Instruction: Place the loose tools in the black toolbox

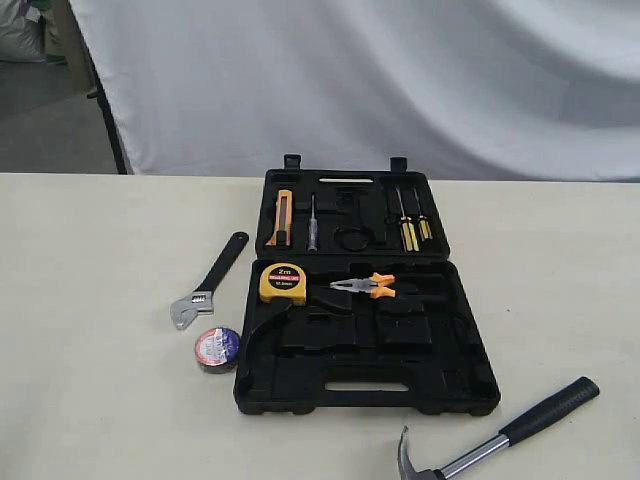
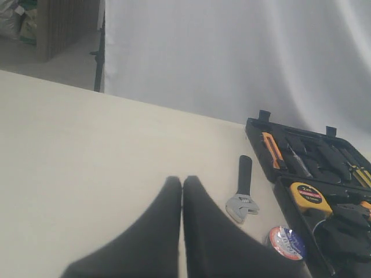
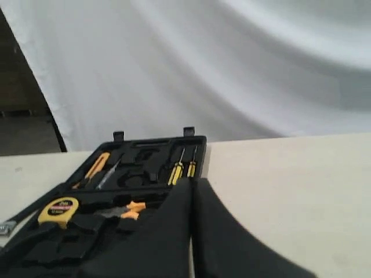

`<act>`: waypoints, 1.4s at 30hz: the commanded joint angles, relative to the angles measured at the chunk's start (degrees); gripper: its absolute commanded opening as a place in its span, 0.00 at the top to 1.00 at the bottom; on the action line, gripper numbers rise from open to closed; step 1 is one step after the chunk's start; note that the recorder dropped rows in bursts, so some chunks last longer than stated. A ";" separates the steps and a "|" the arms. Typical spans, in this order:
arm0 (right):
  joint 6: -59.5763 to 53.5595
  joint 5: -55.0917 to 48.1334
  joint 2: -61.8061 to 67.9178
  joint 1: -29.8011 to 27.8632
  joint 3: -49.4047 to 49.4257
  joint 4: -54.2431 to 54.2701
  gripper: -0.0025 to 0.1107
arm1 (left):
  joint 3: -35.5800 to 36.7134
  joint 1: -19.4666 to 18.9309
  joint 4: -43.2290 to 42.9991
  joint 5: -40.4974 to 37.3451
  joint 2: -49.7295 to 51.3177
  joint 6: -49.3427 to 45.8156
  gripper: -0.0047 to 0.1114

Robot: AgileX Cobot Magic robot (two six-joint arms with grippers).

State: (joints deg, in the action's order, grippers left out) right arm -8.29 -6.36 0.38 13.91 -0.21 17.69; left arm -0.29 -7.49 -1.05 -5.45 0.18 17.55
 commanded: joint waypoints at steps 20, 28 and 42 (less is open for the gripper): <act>-0.29 -4.09 -0.38 -0.24 0.21 4.08 0.98 | -0.15 -1.45 -0.25 0.41 -0.18 0.27 0.95; -1.19 -2.90 4.19 0.21 0.21 5.42 0.98 | -0.15 -1.45 -0.25 0.41 -0.18 0.27 0.95; 1.58 4.85 36.51 17.33 -2.70 6.21 0.98 | -0.15 -1.45 -0.25 0.41 -0.18 0.27 0.95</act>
State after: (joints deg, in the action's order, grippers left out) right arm -7.97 -1.78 31.69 28.04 -0.96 23.75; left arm -0.29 -7.49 -1.05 -5.45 0.18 17.55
